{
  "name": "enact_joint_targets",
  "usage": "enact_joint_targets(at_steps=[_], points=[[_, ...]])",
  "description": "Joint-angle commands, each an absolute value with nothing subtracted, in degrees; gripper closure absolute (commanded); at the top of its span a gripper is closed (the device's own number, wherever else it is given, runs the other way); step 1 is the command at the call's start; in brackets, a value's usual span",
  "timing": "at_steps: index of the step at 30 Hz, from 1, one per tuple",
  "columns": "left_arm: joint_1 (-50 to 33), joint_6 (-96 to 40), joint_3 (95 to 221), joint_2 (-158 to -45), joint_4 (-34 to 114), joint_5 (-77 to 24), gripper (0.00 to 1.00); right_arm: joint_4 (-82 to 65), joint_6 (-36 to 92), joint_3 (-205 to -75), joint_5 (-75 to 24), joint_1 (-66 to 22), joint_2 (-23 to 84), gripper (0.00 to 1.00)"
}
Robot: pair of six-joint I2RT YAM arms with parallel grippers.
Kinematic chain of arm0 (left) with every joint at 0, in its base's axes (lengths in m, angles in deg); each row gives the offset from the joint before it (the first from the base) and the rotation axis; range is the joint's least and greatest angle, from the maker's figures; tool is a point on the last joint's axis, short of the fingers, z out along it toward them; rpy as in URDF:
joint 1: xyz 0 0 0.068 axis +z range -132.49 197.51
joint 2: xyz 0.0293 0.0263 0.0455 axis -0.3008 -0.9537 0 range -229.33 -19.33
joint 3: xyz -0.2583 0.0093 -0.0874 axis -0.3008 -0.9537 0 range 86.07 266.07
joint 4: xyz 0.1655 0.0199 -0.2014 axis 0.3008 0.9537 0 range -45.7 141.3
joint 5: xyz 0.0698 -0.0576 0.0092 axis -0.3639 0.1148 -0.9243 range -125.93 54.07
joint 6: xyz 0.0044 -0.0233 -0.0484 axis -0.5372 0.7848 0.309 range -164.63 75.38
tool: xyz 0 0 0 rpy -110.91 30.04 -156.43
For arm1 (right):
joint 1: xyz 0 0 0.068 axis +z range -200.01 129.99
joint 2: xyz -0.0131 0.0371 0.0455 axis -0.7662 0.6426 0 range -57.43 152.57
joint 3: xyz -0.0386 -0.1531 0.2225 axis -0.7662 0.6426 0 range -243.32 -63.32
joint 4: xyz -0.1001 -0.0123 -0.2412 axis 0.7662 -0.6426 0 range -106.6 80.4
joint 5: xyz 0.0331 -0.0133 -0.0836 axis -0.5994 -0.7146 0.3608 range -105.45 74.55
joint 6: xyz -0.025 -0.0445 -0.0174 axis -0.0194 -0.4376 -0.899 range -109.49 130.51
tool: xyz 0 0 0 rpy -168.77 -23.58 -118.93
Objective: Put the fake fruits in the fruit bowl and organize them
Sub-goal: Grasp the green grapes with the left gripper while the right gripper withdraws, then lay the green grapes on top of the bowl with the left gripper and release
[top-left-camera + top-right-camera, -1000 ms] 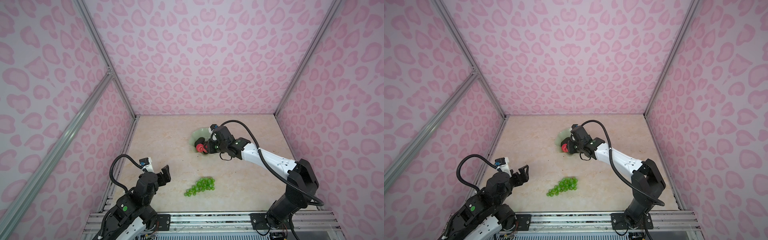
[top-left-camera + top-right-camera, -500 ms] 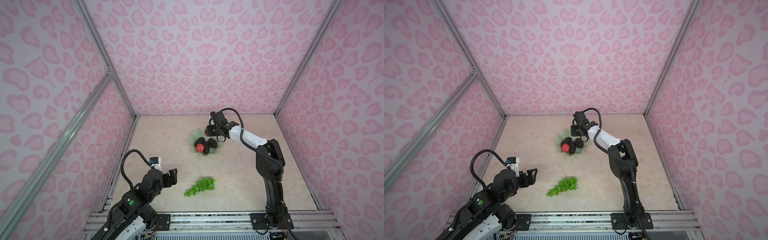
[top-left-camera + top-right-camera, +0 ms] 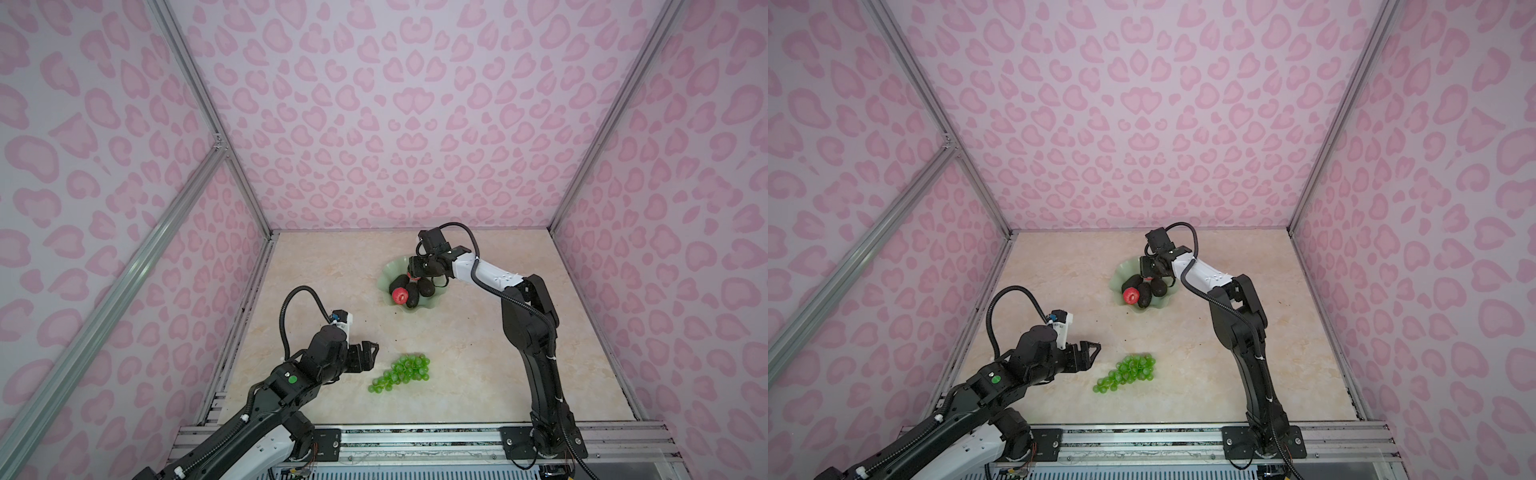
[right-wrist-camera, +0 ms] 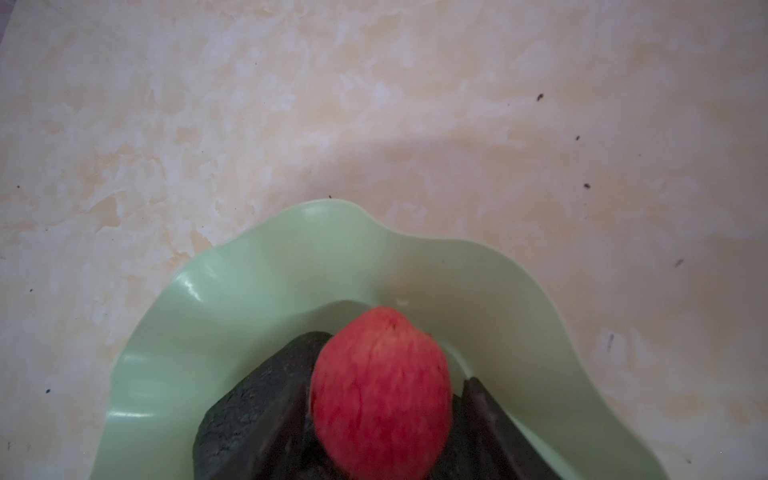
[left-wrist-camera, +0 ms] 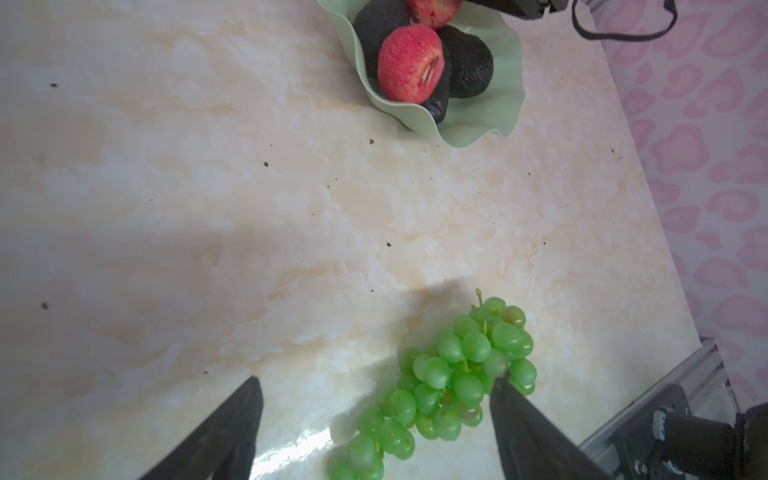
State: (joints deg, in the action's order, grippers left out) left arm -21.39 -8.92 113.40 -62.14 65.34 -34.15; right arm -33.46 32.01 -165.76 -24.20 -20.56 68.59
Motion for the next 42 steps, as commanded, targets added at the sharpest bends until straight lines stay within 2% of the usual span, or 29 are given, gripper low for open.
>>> enact_joint_targets(at_steps=[1, 5, 7, 17, 25, 28, 33, 36, 42], points=[[-24.51, -12.76, 114.98, -65.29, 60.36, -33.79, 0.13, -31.11, 32.78, -163.11, -25.37, -20.85, 63.92, 0.33], [-29.12, -15.79, 117.43, -71.92, 58.63, -36.15, 0.13, -25.61, 33.09, -155.00, -25.38, -21.21, 53.71, 0.19], [-30.87, -16.86, 118.42, -75.81, 57.40, -36.58, 0.13, -24.46, 33.10, -150.91, -24.84, -21.29, 48.62, 0.16], [-38.44, -20.34, 122.42, -90.58, 50.64, -36.50, 0.13, -25.01, 34.37, -133.35, -22.75, -22.85, 31.91, 0.14], [-41.26, -19.66, 124.72, -101.40, 48.97, -36.71, 0.14, -25.16, 34.75, -131.04, -23.01, -24.15, 28.71, 0.14], [-41.47, -18.60, 125.09, -103.83, 48.97, -36.94, 0.18, -25.29, 34.72, -131.61, -23.12, -24.22, 28.88, 0.14], [-41.55, -17.23, 124.91, -104.21, 49.01, -38.75, 0.42, -25.33, 34.73, -131.37, -23.09, -24.49, 28.47, 0.14], [-41.55, -17.12, 124.75, -102.77, 49.23, -39.61, 0.50, -25.07, 35.02, -130.70, -23.09, -24.91, 28.12, 0.14], [-41.55, -17.85, 124.99, -95.37, 50.36, -41.96, 0.53, -24.04, 36.00, -129.75, -24.06, -25.93, 27.31, 0.15]])
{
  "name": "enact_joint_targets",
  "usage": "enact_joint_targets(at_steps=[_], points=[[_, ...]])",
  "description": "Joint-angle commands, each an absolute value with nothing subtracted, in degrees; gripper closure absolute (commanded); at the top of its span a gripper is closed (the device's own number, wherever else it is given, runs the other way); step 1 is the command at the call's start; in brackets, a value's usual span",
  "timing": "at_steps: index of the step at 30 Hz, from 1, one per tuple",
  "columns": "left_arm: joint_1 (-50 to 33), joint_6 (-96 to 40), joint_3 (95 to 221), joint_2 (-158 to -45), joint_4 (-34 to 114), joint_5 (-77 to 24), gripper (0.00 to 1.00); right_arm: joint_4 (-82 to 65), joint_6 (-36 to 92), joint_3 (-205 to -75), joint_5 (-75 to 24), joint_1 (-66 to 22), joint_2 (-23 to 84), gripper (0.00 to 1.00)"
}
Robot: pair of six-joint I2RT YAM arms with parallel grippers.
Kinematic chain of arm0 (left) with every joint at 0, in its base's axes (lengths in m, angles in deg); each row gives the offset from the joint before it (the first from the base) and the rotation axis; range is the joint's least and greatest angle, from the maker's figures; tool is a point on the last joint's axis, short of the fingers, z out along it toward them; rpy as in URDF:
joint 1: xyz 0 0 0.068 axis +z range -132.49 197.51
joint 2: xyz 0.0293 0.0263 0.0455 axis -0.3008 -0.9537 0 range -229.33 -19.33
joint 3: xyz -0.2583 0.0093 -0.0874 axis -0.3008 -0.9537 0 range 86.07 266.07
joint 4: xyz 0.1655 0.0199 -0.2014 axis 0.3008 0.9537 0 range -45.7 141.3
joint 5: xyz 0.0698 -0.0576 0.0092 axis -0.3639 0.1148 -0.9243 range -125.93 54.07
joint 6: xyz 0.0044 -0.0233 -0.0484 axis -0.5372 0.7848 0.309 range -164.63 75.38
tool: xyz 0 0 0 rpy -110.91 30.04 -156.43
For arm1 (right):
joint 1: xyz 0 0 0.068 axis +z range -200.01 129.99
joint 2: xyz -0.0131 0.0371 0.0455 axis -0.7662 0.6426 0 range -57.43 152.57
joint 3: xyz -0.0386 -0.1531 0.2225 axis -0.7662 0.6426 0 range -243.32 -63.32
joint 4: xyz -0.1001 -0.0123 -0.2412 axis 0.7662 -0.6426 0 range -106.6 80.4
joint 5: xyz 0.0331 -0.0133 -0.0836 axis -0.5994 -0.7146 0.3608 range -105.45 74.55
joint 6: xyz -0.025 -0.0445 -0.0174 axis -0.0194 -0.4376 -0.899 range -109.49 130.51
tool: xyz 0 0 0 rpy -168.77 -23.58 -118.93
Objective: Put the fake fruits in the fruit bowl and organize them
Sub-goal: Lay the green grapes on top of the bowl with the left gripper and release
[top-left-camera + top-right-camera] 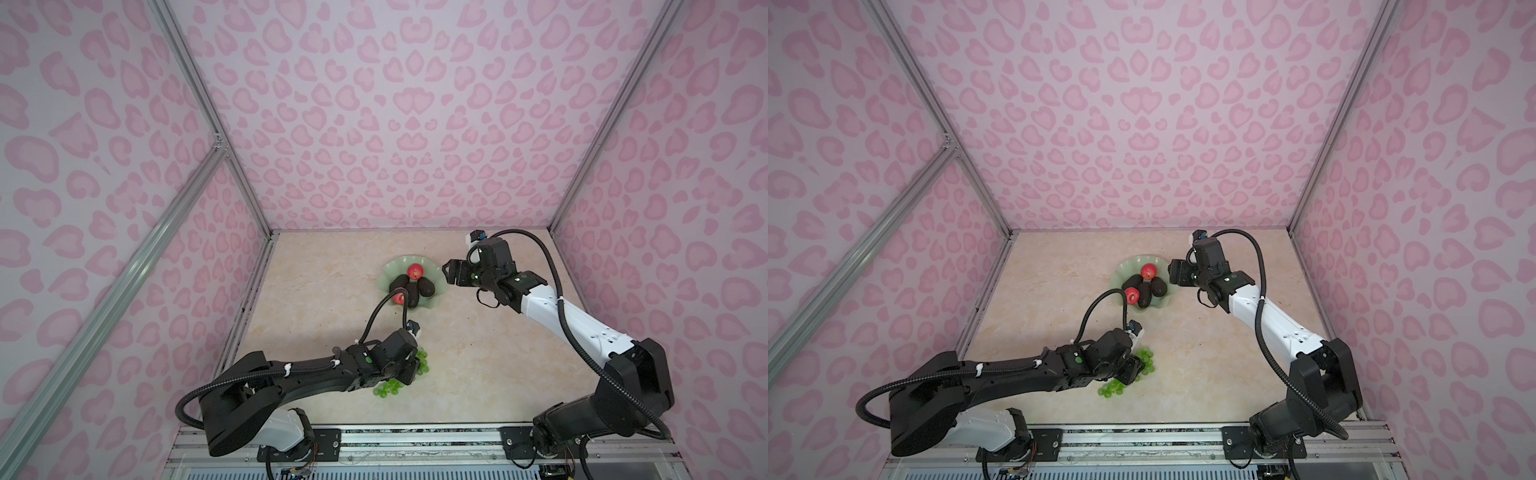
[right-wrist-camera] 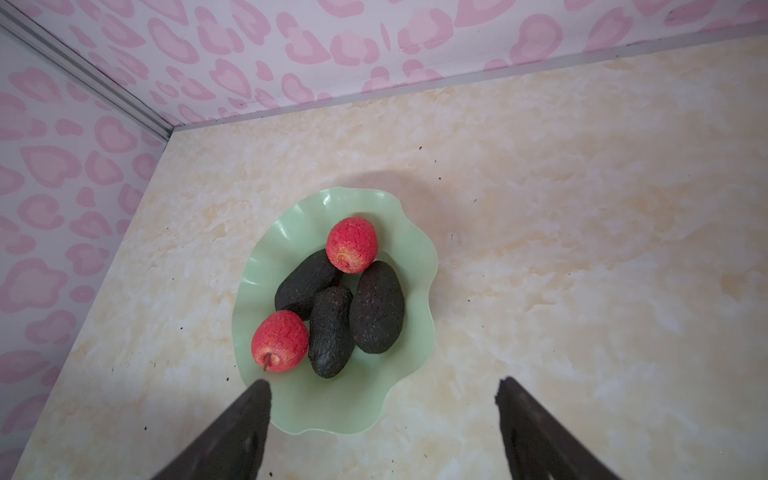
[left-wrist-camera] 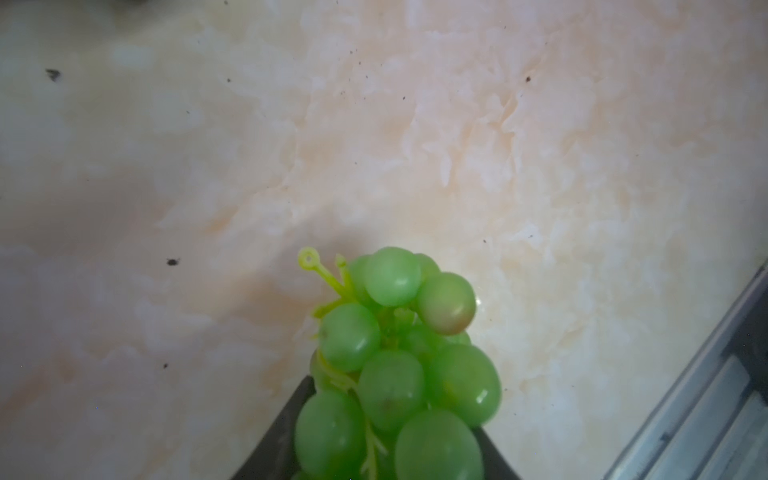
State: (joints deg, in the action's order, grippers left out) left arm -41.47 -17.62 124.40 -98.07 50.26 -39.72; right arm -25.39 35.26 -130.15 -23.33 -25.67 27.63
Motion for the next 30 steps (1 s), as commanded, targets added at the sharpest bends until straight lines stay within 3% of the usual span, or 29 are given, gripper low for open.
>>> enact_joint_targets(at_steps=[1, 14, 30], points=[[-41.55, -18.14, 125.30, -93.86, 50.69, -42.43, 0.53, -24.09, 35.99, -129.81, -24.06, -26.03, 27.23, 0.15], [-34.27, -26.88, 139.11, -88.33, 53.62, -41.83, 0.53, -24.26, 36.97, -128.89, -24.94, -28.25, 23.99, 0.15], [-20.88, -33.68, 166.63, -118.19, 55.64, -33.83, 0.52, -24.96, 37.49, -123.93, -26.60, -32.03, 16.77, 0.15]])
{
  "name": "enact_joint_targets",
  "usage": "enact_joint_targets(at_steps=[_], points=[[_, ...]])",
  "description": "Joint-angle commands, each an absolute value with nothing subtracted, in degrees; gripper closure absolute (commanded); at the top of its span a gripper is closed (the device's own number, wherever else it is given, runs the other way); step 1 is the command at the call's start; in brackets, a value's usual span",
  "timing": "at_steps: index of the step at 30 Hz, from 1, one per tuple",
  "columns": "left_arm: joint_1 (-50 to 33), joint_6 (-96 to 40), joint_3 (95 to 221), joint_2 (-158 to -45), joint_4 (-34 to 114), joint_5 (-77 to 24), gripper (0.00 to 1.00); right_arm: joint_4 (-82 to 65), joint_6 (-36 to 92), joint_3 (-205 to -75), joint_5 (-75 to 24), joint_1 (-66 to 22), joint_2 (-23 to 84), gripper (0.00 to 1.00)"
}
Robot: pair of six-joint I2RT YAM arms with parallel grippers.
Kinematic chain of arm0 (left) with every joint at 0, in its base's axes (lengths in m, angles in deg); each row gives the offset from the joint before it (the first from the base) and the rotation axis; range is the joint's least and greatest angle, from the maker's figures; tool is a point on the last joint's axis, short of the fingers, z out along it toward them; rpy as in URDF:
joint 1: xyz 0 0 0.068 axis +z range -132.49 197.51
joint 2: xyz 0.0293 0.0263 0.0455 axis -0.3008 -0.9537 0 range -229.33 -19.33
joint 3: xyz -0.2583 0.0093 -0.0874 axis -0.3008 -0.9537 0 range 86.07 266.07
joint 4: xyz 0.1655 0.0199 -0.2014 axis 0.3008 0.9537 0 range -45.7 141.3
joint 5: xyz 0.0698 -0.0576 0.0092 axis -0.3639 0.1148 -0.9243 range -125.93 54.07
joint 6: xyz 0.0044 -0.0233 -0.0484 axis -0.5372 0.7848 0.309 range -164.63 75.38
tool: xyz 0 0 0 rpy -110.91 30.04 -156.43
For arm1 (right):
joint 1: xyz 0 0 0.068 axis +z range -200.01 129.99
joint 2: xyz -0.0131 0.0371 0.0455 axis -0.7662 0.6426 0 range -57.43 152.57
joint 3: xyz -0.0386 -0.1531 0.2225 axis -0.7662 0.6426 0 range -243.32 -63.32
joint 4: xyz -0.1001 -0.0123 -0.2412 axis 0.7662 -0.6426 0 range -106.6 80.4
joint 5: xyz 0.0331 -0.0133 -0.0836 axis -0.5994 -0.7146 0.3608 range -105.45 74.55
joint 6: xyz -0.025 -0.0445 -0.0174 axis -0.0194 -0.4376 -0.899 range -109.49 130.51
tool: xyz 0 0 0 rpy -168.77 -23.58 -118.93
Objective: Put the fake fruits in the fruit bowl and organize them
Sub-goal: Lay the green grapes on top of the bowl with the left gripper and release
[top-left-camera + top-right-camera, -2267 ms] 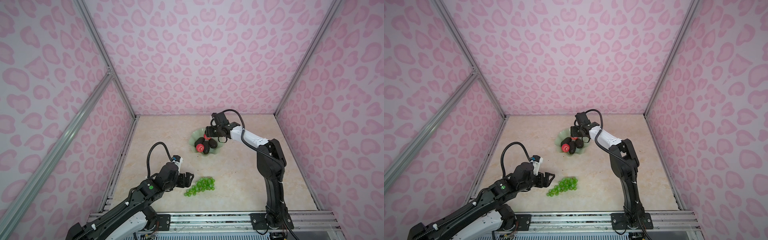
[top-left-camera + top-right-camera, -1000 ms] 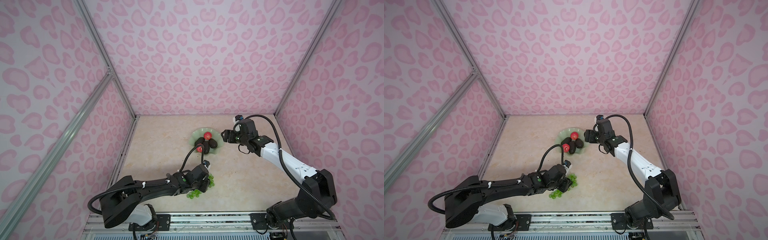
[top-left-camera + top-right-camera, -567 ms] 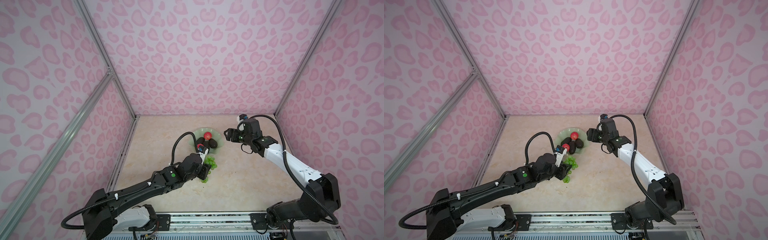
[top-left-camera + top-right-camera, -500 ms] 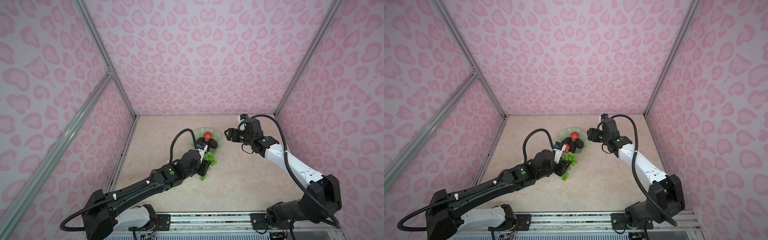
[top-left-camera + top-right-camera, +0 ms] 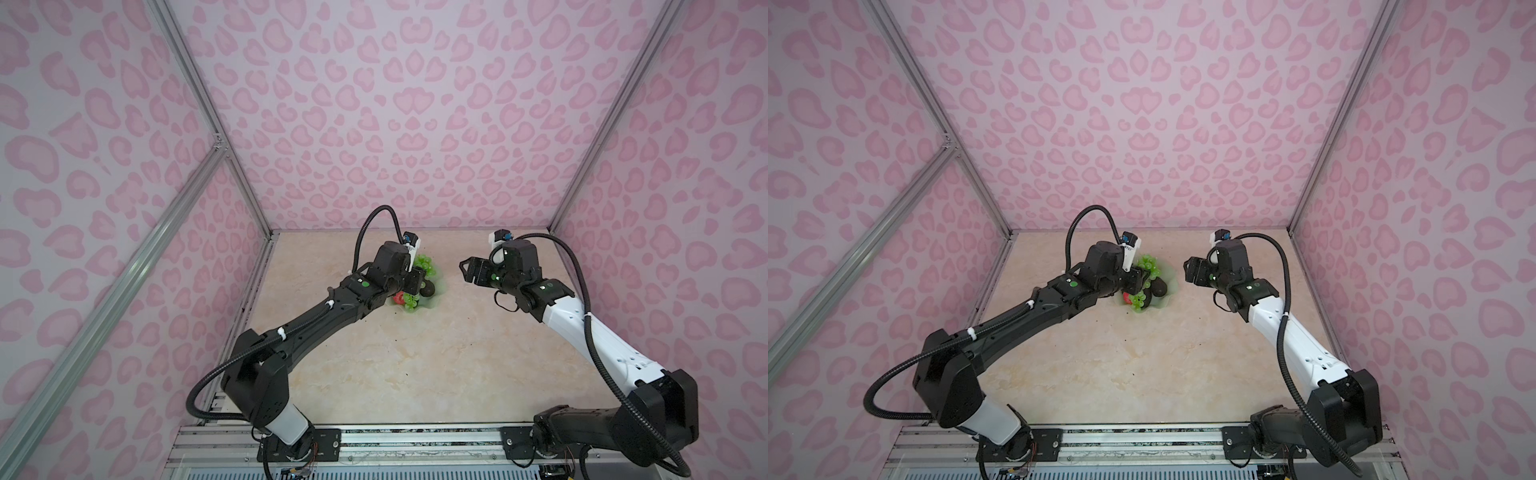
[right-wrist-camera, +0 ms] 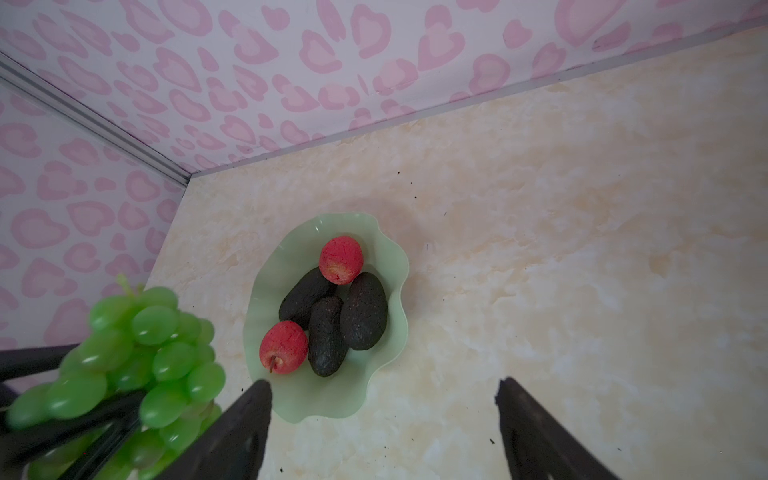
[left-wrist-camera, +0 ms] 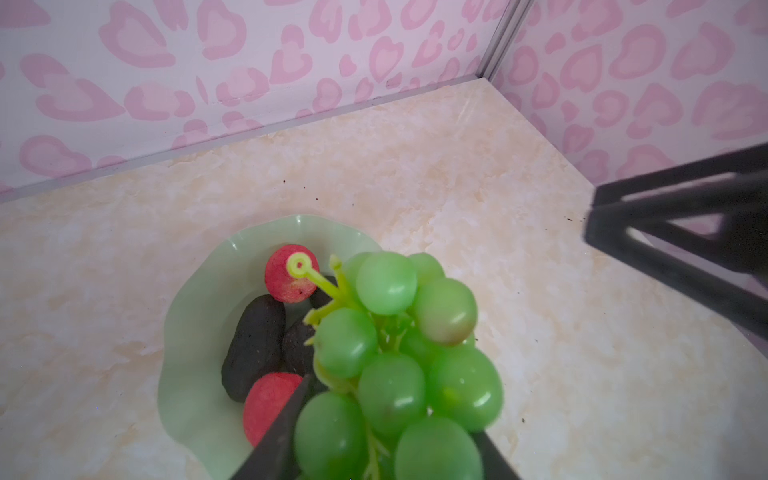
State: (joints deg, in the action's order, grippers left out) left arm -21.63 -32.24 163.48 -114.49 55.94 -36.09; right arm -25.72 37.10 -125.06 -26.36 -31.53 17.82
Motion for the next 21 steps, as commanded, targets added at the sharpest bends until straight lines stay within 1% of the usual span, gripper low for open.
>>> enact_joint_targets(at_steps=[1, 5, 9, 10, 12, 13, 18, 21], points=[[-20.58, -33.88, 167.96, -120.46, 55.71, -33.52, 0.53, -24.73, 37.49, -123.40, -26.61, -32.32, 16.27, 0.15], [-19.96, -33.29, 172.52, -128.23, 56.70, -32.96, 0.52, -24.98, 37.49, -122.26, -26.94, -33.50, 15.07, 0.15], [-19.24, -32.15, 175.29, -133.58, 57.44, -31.71, 0.48, -25.06, 37.60, -121.95, -27.79, -34.44, 15.00, 0.15], [-19.08, -31.88, 175.45, -134.17, 57.57, -31.63, 0.45, -25.12, 37.67, -121.87, -27.84, -34.62, 15.00, 0.15], [-18.89, -31.54, 175.05, -134.24, 57.24, -31.37, 0.34, -25.07, 37.52, -121.75, -27.89, -34.97, 15.08, 0.15], [-18.77, -31.43, 174.56, -133.76, 56.76, -31.20, 0.29, -25.05, 37.44, -121.78, -27.92, -35.28, 15.15, 0.15], [-18.79, -32.14, 173.72, -130.30, 55.68, -29.96, 0.21, -24.81, 37.58, -121.81, -28.43, -35.95, 15.65, 0.15], [-18.78, -32.71, 173.51, -127.25, 55.05, -30.27, 0.08, -24.72, 37.50, -121.95, -28.37, -36.12, 15.79, 0.15]])
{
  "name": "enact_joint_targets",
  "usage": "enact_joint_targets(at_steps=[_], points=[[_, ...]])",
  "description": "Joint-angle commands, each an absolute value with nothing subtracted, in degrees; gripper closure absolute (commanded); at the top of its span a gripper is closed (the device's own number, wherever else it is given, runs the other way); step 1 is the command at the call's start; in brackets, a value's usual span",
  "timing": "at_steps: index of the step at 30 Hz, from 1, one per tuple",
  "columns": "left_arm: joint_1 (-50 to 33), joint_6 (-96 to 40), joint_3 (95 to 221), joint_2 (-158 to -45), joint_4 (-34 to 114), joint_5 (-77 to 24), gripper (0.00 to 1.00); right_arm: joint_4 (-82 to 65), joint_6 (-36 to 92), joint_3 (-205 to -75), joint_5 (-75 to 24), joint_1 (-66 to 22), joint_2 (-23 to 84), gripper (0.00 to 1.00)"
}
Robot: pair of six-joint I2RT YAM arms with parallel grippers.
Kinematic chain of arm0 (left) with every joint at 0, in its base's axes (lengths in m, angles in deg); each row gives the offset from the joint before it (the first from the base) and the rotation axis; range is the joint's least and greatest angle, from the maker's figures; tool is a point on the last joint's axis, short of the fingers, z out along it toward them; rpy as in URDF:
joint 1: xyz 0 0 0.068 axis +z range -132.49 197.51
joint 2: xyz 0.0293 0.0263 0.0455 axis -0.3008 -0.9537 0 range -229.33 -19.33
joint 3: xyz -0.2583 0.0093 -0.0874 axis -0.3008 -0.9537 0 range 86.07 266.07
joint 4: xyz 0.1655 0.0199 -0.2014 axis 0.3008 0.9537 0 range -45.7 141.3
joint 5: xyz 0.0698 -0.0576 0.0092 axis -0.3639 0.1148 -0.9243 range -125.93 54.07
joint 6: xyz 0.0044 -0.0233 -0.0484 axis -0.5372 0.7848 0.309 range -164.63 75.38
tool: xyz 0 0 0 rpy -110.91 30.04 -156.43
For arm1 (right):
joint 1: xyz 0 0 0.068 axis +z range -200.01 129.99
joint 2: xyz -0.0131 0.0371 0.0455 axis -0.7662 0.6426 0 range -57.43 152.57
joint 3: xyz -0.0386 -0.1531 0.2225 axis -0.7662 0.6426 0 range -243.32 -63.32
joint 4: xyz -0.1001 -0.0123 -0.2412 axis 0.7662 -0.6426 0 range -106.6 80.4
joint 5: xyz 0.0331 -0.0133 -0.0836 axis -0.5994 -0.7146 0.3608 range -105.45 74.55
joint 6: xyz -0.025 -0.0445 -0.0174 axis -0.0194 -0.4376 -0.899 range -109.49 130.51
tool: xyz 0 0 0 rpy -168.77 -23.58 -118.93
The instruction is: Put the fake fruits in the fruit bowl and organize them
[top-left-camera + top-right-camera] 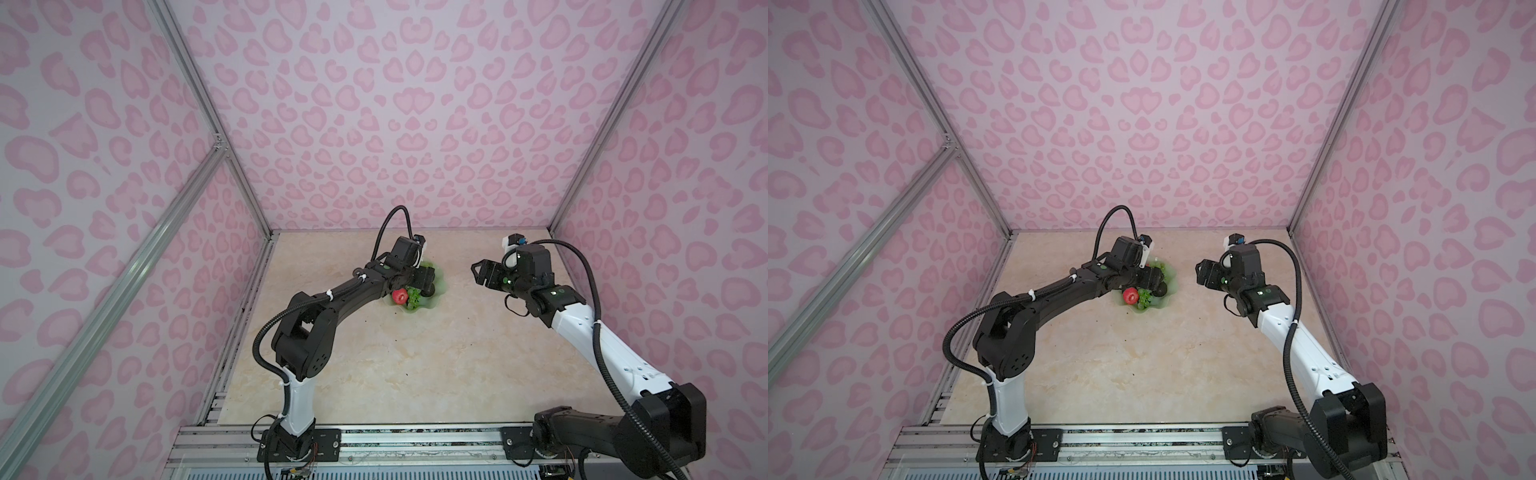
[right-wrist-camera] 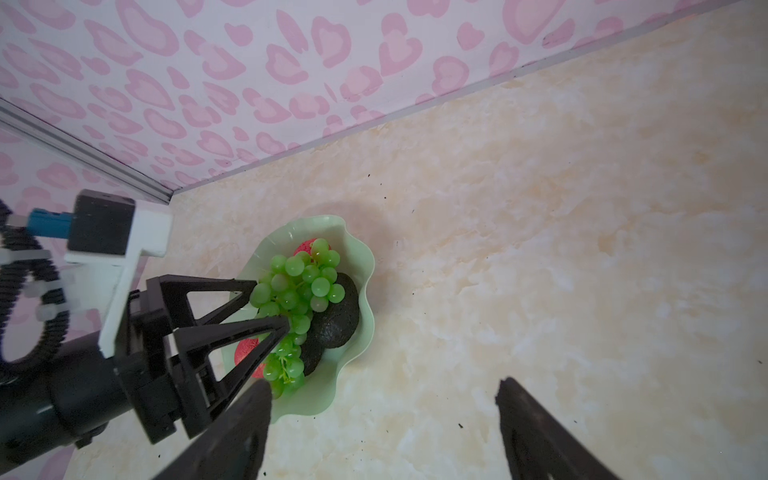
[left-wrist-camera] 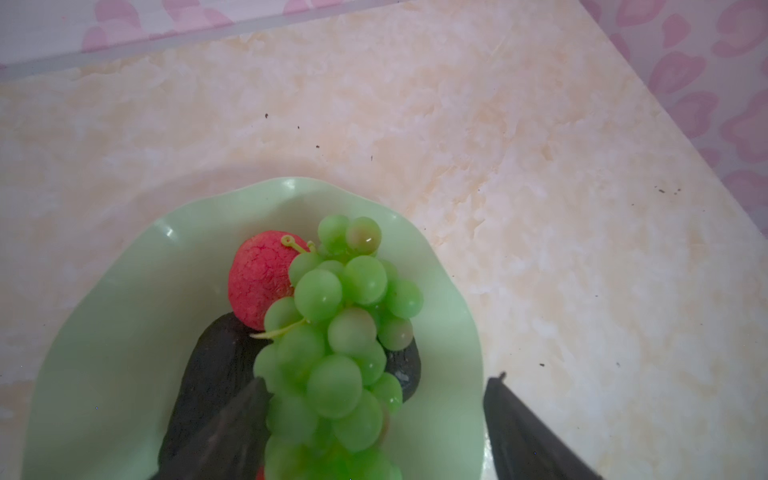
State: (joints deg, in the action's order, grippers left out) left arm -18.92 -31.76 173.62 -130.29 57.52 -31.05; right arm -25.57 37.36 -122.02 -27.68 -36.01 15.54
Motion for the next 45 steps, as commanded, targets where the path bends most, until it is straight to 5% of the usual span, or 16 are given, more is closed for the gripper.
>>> enact_joint_targets(at_steps=[1, 8, 13, 21, 27, 34, 43, 45], points=[[-18.79, -32.90, 173.37, -126.05, 54.90, -30.54, 0.02, -24.80, 37.43, -121.95, -28.33, -36.21, 15.79, 0.14], [-18.66, -36.99, 165.92, -110.72, 50.31, -36.69, 0.02, -24.82, 34.49, -121.53, -28.56, -36.93, 15.61, 0.09], [-15.70, -39.40, 149.38, -92.96, 43.54, -45.06, 0.02, -21.82, 32.20, -117.71, -25.16, -37.09, 13.22, 0.02], [-1.45, -40.28, 117.99, -70.26, 30.24, -54.04, 0.02, -5.74, 27.12, -99.52, -3.51, -37.32, 2.70, 0.02], [9.40, -39.61, 104.35, -70.73, 16.39, -53.85, 0.02, 16.81, 19.22, -84.82, 8.18, -38.90, 1.64, 0.01], [16.66, -39.97, 98.47, -84.57, -0.54, -48.25, 0.02, 35.14, 14.22, -80.60, 9.89, -41.48, 15.45, 0.01], [19.93, -39.31, 101.45, -103.04, -17.69, -40.86, 0.02, 56.40, 11.74, -75.76, -4.84, -47.59, 27.96, 0.01], [19.76, -39.62, 104.42, -103.03, -11.79, -40.91, 0.03, 60.82, 9.64, -75.73, -9.08, -47.69, 31.42, 0.01]])
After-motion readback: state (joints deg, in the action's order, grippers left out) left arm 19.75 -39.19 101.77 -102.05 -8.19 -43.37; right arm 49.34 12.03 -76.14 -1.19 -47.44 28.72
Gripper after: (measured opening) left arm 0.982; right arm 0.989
